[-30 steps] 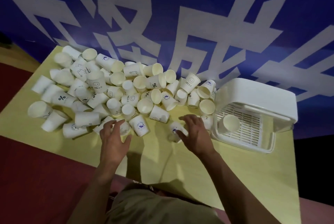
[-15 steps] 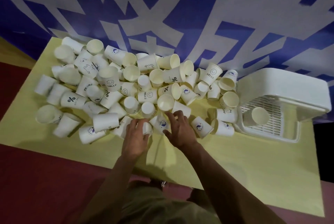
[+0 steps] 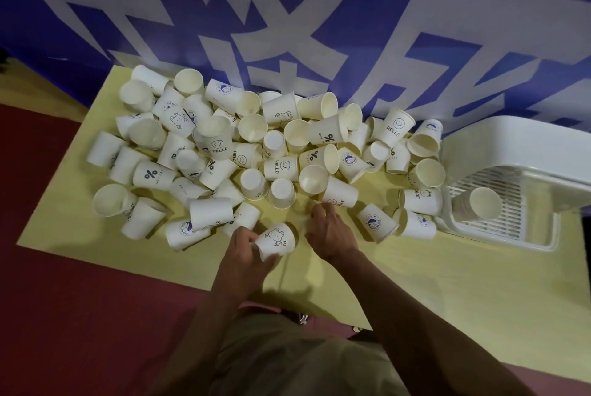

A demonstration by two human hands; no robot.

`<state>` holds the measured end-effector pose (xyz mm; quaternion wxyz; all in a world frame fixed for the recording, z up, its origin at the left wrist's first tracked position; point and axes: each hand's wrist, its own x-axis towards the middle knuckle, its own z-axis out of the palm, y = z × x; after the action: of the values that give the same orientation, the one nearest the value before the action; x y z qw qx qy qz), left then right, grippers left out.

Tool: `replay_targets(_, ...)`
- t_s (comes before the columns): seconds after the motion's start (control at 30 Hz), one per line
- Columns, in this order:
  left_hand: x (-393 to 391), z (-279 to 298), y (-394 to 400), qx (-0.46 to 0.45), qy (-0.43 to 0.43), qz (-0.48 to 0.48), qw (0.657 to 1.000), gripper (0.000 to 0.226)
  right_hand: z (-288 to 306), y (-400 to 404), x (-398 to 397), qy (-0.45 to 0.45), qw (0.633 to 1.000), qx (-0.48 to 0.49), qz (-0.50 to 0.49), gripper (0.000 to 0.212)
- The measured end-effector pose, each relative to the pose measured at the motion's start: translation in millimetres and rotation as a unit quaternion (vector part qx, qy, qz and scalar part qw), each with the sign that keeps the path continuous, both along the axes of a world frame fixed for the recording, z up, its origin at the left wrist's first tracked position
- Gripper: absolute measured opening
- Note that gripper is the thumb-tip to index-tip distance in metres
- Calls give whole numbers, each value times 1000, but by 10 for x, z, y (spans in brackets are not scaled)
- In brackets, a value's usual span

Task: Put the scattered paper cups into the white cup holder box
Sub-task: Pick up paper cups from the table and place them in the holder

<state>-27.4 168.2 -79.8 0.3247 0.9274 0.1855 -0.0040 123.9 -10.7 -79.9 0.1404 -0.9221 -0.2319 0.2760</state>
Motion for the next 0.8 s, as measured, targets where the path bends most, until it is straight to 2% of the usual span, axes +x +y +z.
replay_targets(0.13, 126, 295, -72, -124, 39, 37, 991, 54, 1, -202, -46, 14, 998, 60, -33, 44)
replay_targets(0.27, 338, 477, -212, -158, 61, 1, 986, 58, 210, -519, -110, -35, 983, 148, -99, 30)
replay_targets(0.5, 753, 744, -829, -204, 41, -40, 977, 80, 766, -1330, -41, -92, 956, 227, -163, 73)
replay_targets(0.63, 944, 845, -1404, -208, 29, -57, 976, 77, 905, -1809, 121, -103, 949, 261, -142, 68)
replay_targets(0.8, 1038, 931, -2200, -202, 45, -81, 975, 86, 1117, -2446, 327, -111, 938, 296, -142, 59)
